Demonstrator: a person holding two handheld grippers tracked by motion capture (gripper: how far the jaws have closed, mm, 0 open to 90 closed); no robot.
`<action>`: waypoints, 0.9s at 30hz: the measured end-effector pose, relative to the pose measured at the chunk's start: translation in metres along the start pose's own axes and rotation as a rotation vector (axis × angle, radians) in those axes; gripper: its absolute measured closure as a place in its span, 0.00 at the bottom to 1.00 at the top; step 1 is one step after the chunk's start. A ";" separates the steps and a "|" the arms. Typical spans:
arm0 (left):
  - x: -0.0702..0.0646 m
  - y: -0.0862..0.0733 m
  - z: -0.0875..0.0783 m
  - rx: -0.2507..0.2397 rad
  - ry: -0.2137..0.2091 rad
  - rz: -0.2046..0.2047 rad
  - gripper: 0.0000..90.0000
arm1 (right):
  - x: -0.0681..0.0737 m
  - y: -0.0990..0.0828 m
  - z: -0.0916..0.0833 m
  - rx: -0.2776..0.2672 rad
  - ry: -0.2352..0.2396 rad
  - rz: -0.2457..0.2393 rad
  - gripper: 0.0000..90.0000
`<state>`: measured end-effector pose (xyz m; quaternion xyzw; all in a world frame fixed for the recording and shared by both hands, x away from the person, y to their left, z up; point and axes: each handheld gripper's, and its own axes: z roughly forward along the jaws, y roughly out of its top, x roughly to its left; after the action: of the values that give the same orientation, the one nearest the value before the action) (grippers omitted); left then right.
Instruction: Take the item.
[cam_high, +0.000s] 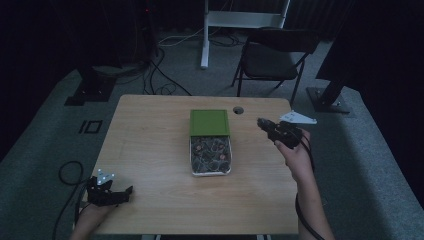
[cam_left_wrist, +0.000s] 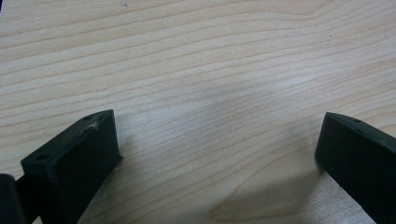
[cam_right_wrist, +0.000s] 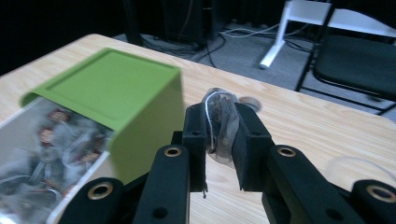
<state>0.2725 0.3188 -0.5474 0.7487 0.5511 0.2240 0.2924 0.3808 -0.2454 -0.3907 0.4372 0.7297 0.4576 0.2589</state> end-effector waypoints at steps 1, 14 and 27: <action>0.000 0.000 0.000 -0.001 0.000 -0.001 0.00 | -0.004 -0.001 -0.001 -0.003 -0.011 0.006 0.86; 0.000 0.000 0.000 0.000 0.000 -0.001 0.00 | -0.048 -0.010 -0.015 -0.003 -0.124 0.056 0.86; 0.000 0.000 0.000 -0.001 0.000 -0.001 0.00 | -0.070 -0.013 -0.006 0.023 -0.190 0.079 0.86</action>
<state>0.2726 0.3187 -0.5475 0.7484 0.5513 0.2242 0.2928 0.4045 -0.3123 -0.4014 0.5098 0.6894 0.4155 0.3035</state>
